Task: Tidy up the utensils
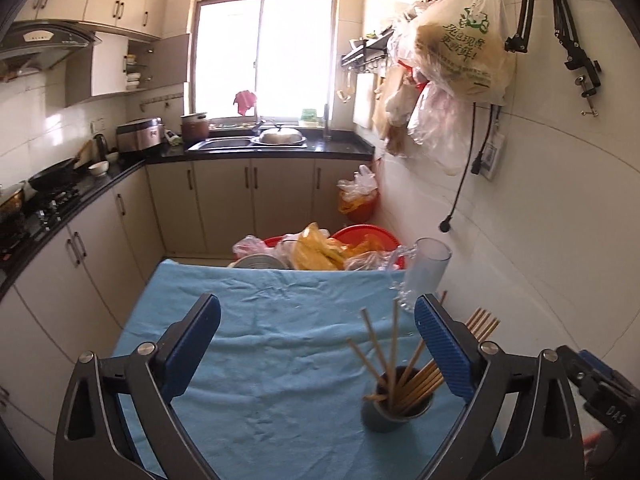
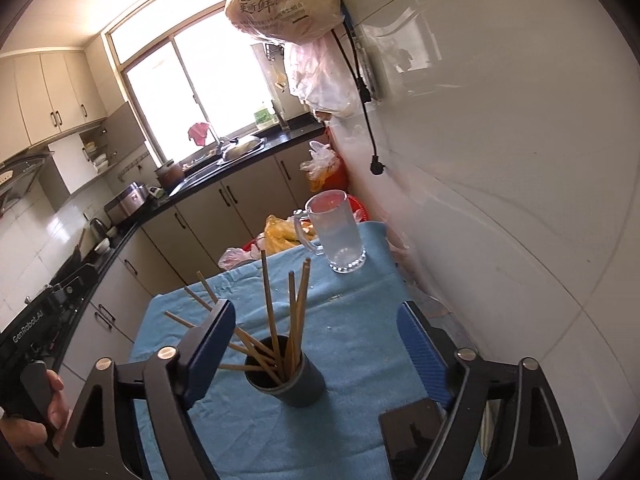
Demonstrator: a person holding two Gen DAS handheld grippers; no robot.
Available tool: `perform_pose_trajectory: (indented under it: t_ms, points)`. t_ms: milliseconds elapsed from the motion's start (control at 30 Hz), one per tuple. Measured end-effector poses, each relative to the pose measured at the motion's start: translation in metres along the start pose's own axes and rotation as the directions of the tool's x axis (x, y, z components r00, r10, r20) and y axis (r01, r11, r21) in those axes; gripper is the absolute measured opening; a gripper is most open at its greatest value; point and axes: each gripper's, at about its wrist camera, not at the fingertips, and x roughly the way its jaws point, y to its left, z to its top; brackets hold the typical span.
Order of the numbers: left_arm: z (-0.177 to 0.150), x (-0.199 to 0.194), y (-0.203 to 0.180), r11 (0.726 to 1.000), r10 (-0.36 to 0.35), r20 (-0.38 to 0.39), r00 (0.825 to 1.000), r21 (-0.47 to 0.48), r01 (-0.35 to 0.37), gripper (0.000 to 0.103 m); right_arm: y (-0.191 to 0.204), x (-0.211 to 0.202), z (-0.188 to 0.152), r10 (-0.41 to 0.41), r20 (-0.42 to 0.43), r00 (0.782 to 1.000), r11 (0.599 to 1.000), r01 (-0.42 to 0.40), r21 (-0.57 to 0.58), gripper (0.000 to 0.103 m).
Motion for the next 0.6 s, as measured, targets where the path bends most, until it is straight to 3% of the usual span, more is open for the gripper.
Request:
perform_pose_trajectory:
  t_ms: [267, 600]
  points:
    - [-0.018, -0.015, 0.024, 0.998, 0.055, -0.040, 0.998, -0.007, -0.055, 0.099, 0.006, -0.015, -0.021, -0.055, -0.036, 0.998, 0.998, 0.054, -0.019, 0.093]
    - [-0.041, -0.023, 0.041, 0.999, 0.050, -0.092, 0.994, -0.006, -0.051, 0.099, 0.024, -0.032, -0.049, -0.074, -0.082, 0.994, 0.995, 0.069, -0.072, 0.093]
